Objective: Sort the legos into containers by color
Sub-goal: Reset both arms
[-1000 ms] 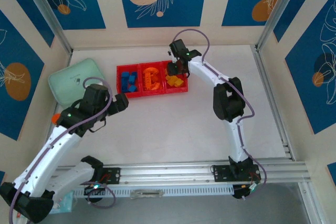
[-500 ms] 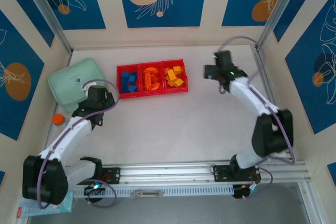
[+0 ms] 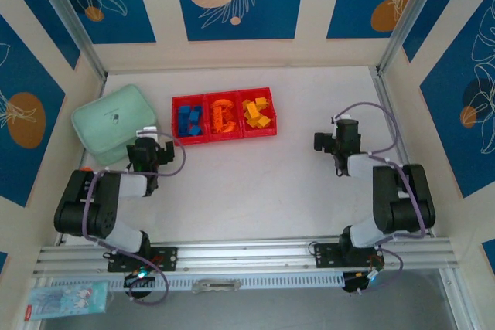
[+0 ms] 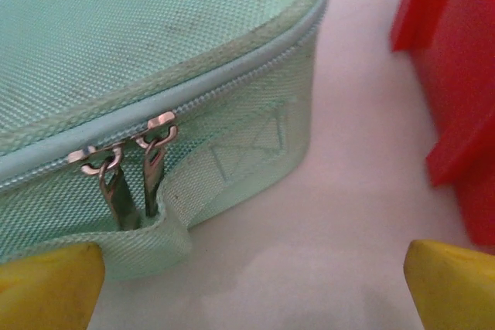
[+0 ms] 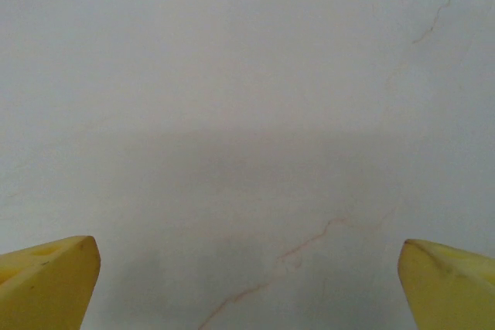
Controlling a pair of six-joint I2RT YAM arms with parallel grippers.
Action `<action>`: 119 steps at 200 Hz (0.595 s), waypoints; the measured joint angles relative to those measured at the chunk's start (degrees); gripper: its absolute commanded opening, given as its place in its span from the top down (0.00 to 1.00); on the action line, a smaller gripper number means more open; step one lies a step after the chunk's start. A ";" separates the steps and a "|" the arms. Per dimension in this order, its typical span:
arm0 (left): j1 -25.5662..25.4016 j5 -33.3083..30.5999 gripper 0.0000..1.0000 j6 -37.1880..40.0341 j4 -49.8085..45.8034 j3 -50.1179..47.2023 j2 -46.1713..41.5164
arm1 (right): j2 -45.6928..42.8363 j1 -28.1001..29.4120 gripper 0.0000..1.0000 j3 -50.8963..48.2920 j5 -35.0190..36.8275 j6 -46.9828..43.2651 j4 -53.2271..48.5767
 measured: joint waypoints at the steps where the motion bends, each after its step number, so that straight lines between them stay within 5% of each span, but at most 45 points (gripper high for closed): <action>1: 0.00 0.09 0.01 0.11 0.13 0.00 0.02 | -0.26 -0.09 0.01 -0.20 -0.42 0.02 0.17; 57: 0.02 5.05 0.01 2.84 10.58 -0.63 2.56 | -0.02 2.32 0.01 -1.40 -9.77 -0.42 11.91; 84: 0.02 5.68 0.01 3.26 11.93 -0.85 2.67 | 1.33 -1.81 0.01 -7.56 -15.96 0.68 22.67; 119: 0.02 6.12 0.01 3.28 13.14 -0.87 2.69 | 2.86 -2.64 0.01 -9.22 -16.52 1.38 24.06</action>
